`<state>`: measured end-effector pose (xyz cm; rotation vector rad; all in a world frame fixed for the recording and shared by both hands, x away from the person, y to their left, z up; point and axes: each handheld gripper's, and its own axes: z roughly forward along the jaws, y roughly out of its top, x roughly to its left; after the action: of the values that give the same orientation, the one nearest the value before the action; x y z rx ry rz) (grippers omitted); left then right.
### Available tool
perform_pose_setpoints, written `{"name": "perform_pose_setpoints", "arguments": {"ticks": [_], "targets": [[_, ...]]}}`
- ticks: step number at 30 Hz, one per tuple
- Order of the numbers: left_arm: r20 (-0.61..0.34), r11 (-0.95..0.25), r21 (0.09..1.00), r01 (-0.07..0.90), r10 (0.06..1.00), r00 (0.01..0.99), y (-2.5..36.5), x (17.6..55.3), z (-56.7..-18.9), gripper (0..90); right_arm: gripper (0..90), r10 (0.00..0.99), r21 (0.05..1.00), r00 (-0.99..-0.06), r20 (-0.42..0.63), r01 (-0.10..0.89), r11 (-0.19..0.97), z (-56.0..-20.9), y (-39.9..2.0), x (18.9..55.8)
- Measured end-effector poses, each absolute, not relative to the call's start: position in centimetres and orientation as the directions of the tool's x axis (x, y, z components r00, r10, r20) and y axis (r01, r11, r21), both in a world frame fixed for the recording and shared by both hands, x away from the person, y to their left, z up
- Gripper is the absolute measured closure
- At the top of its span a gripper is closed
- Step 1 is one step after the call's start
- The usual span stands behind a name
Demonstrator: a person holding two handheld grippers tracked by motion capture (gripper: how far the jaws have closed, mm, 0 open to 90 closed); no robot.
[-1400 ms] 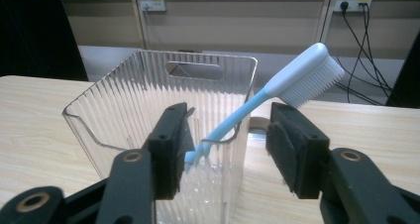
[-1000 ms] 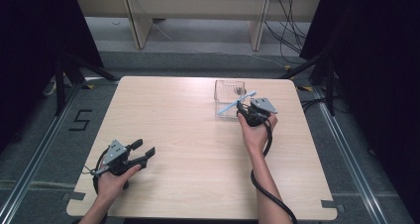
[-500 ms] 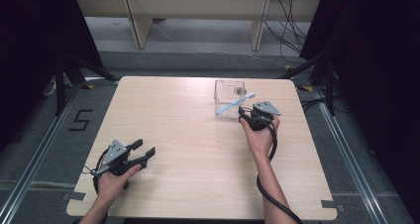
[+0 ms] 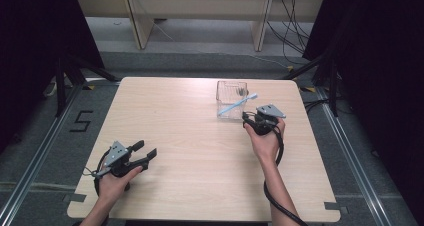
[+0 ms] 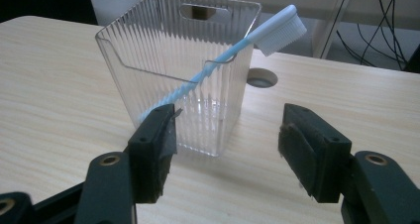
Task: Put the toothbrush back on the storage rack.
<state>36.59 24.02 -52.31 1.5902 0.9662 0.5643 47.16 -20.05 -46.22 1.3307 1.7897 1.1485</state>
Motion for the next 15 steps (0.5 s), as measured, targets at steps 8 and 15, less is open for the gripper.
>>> {"name": "perform_pose_setpoints", "arguments": {"ticks": [8, 15], "targets": [[-0.135, -0.032, 0.958, 0.285, 0.826, 0.547, 24.0, 36.6, -52.3, 34.3, 39.8, 0.946, 0.893, -0.324, -0.018, 0.420, 0.161, -46.0, -20.5, 46.3], [-0.135, -0.032, 0.958, 0.284, 0.826, 0.547, 24.0, 36.6, -52.3, 34.4, 39.8, 0.948, 0.878, -0.317, -0.007, 0.452, 0.158, -45.9, -21.0, 45.3]]}}
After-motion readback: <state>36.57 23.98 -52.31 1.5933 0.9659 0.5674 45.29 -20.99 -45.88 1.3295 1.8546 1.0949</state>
